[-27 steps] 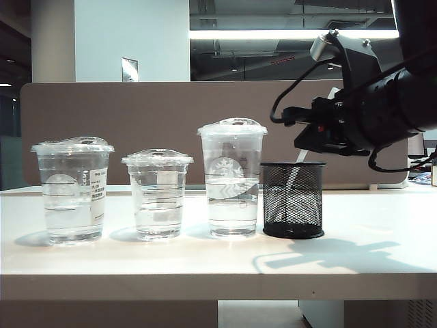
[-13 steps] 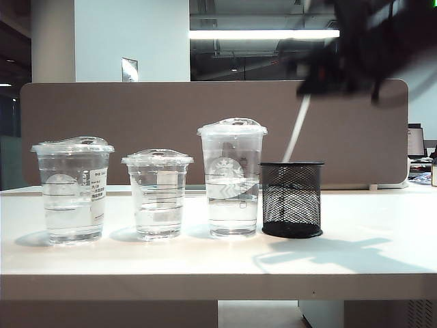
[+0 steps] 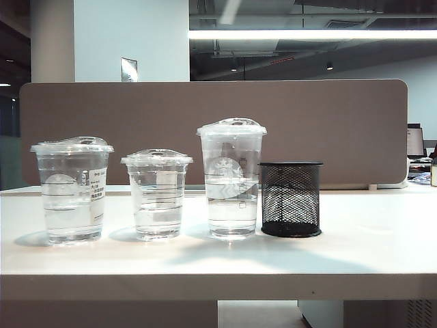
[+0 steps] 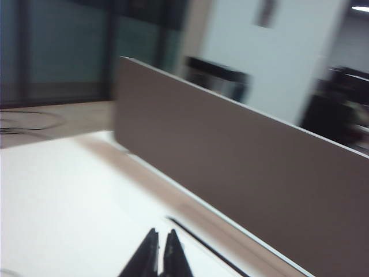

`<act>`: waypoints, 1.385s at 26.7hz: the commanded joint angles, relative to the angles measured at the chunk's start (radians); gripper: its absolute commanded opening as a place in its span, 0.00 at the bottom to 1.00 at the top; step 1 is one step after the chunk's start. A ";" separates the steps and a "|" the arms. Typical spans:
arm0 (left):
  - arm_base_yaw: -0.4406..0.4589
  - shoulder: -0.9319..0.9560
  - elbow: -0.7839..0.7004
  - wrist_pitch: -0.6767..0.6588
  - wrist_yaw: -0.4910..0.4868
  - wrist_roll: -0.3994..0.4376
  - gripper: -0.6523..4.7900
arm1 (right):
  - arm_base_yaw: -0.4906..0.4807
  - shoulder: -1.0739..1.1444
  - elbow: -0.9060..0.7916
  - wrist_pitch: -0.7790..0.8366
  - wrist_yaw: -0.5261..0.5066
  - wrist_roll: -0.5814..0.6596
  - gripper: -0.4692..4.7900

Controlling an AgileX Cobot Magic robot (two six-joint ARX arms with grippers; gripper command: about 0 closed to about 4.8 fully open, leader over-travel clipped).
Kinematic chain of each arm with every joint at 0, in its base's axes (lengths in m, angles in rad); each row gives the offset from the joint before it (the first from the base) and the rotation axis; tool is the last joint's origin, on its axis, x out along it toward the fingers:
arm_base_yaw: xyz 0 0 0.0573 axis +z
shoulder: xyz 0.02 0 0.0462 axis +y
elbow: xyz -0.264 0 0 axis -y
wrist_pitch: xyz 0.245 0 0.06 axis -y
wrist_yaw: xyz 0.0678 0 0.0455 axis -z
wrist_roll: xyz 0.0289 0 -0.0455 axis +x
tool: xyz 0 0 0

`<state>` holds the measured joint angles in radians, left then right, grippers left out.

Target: Pick up the straw and insert it into the medium coffee cup.

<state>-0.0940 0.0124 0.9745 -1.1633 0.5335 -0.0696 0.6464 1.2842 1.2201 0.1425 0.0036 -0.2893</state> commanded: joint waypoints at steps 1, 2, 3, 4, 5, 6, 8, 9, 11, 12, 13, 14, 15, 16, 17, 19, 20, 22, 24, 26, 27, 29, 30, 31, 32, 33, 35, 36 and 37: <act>-0.001 0.000 0.002 0.013 0.002 0.018 0.12 | 0.116 0.148 0.095 -0.012 0.007 0.002 0.13; -0.001 0.000 0.002 0.013 0.003 0.018 0.12 | 0.134 0.181 0.113 -0.013 0.019 0.002 0.13; -0.001 0.000 0.002 0.013 0.004 0.018 0.12 | 0.150 0.211 0.127 -0.013 0.030 0.002 0.13; -0.001 0.000 0.002 0.013 0.005 0.018 0.12 | 0.166 0.243 0.138 -0.011 0.036 0.002 0.13; -0.001 0.000 0.002 0.013 0.005 0.018 0.12 | 0.176 0.265 0.143 -0.011 0.035 0.002 0.13; -0.002 0.000 0.002 0.013 0.005 0.018 0.12 | 0.188 0.286 0.145 -0.012 0.034 0.002 0.13; -0.002 0.000 0.002 0.013 0.003 0.018 0.12 | 0.201 0.311 0.145 -0.017 0.030 0.016 0.13; -0.001 0.000 0.002 0.013 0.005 0.018 0.12 | 0.209 0.328 0.145 -0.036 0.003 0.054 0.13; -0.001 0.000 0.002 0.013 0.002 0.018 0.12 | 0.216 0.339 0.145 -0.054 -0.020 0.073 0.13; -0.001 0.000 0.002 0.013 0.002 0.018 0.12 | 0.216 0.342 0.144 -0.058 -0.029 0.074 0.13; -0.001 0.000 0.002 0.013 0.002 0.018 0.12 | 0.221 0.346 0.144 -0.063 -0.032 0.078 0.13; -0.001 0.000 0.002 0.013 0.002 0.018 0.12 | 0.232 0.348 0.144 -0.069 -0.033 0.080 0.13; -0.001 0.000 0.002 0.013 0.002 0.018 0.12 | 0.238 0.349 0.144 -0.072 -0.034 0.080 0.13; -0.001 0.000 0.002 0.013 0.002 0.018 0.12 | 0.242 0.349 0.144 -0.078 -0.040 0.080 0.13; -0.001 0.000 0.002 0.013 0.002 0.018 0.12 | 0.252 0.349 0.144 -0.090 -0.048 0.080 0.13; -0.001 0.000 0.002 0.013 0.002 0.022 0.12 | 0.273 0.352 0.144 -0.122 -0.051 0.080 0.13; -0.001 0.000 0.002 0.013 0.000 0.024 0.12 | 0.277 0.354 0.144 -0.134 -0.051 0.080 0.13; -0.001 0.000 0.002 0.013 -0.002 0.035 0.12 | 0.277 0.363 0.144 -0.145 -0.051 0.080 0.13; -0.001 0.000 0.002 0.013 -0.002 0.036 0.12 | 0.277 0.373 0.144 -0.150 -0.051 0.080 0.13; -0.001 0.000 0.002 0.013 -0.002 0.036 0.12 | 0.276 0.378 0.143 -0.168 -0.051 0.080 0.13; -0.001 0.000 0.002 0.013 -0.002 0.035 0.12 | 0.276 0.378 0.143 -0.173 -0.051 0.080 0.13; -0.001 0.000 0.002 0.013 -0.002 0.035 0.12 | 0.276 0.378 0.143 -0.179 -0.050 0.080 0.13; -0.001 0.000 0.002 0.013 -0.002 0.036 0.12 | 0.276 0.378 0.143 -0.179 -0.050 0.080 0.13; -0.001 0.000 0.002 0.013 -0.002 0.035 0.12 | 0.275 0.378 0.143 -0.179 -0.050 0.080 0.13; -0.001 0.000 0.002 0.013 -0.002 0.035 0.12 | 0.275 0.378 0.143 -0.179 -0.050 0.080 0.13; -0.001 0.000 0.002 0.013 -0.002 0.035 0.12 | 0.273 0.378 0.143 -0.177 -0.050 0.079 0.13; -0.001 0.000 0.002 0.013 -0.002 0.035 0.12 | 0.269 0.385 0.143 -0.168 -0.050 0.079 0.13; -0.001 0.000 0.002 0.013 -0.002 0.035 0.12 | 0.267 0.396 0.143 -0.161 -0.051 0.079 0.13; -0.001 0.000 0.002 0.013 -0.002 0.035 0.12 | 0.266 0.401 0.143 -0.156 -0.051 0.079 0.13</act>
<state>-0.0944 0.0116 0.9745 -1.1633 0.5308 -0.0380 0.9138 1.6760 1.3582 -0.0334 -0.0463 -0.2161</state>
